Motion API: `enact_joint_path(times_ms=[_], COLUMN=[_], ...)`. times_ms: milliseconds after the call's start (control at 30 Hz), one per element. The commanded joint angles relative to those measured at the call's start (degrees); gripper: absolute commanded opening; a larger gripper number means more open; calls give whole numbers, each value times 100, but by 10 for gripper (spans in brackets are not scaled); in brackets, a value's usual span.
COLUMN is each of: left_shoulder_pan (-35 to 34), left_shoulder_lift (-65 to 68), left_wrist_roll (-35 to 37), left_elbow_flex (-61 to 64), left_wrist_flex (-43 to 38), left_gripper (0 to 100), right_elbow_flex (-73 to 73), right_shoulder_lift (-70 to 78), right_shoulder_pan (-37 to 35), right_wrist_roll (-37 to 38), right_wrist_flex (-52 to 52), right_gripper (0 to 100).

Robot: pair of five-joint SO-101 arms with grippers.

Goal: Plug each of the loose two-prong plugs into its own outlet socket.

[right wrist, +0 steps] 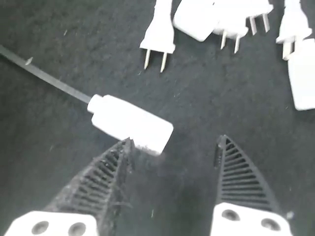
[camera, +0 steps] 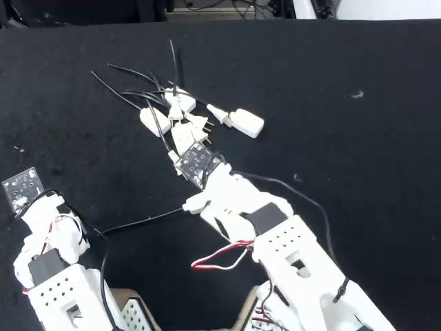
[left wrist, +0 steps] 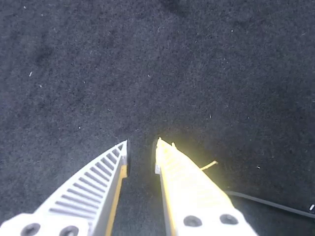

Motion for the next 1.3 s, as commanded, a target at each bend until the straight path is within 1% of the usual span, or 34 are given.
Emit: enact_joint_path(times_ms=[0,100,200,367,567,667,933,967,1200,1267], left_shoulder_pan=[48,48,48,48,48,48,48,48,57,57], left_shoulder_lift=[-44,-44,-44,-44,-44,-44,-44,-44,-53,-53], left_wrist_roll=[-62,-62,-62,-62,-62,-62,-62,-62,-62,-62], left_elbow_flex=[-40,-40,-40,-40,-40,-40,-40,-40,-40,-40], left_wrist_flex=[18,18,18,18,18,18,18,18,0,0], left_gripper=[106,106,106,106,106,106,106,106,106,106], right_elbow_flex=[-198,48,-92,-655,-1349,-1560,-1490,-1499,-1464,-1481], right_shoulder_lift=[-110,295,998,1912,2273,2431,2756,2703,1912,1947], right_shoulder_pan=[-176,-149,-149,-141,114,141,-290,-299,-264,-264], right_wrist_roll=[62,62,141,167,114,-141,-211,-290,-1512,-1758], right_wrist_flex=[62,-651,-985,-1029,-1073,-1073,-1029,-1020,-1064,-1187], right_gripper=[261,261,261,261,261,261,261,261,260,234])
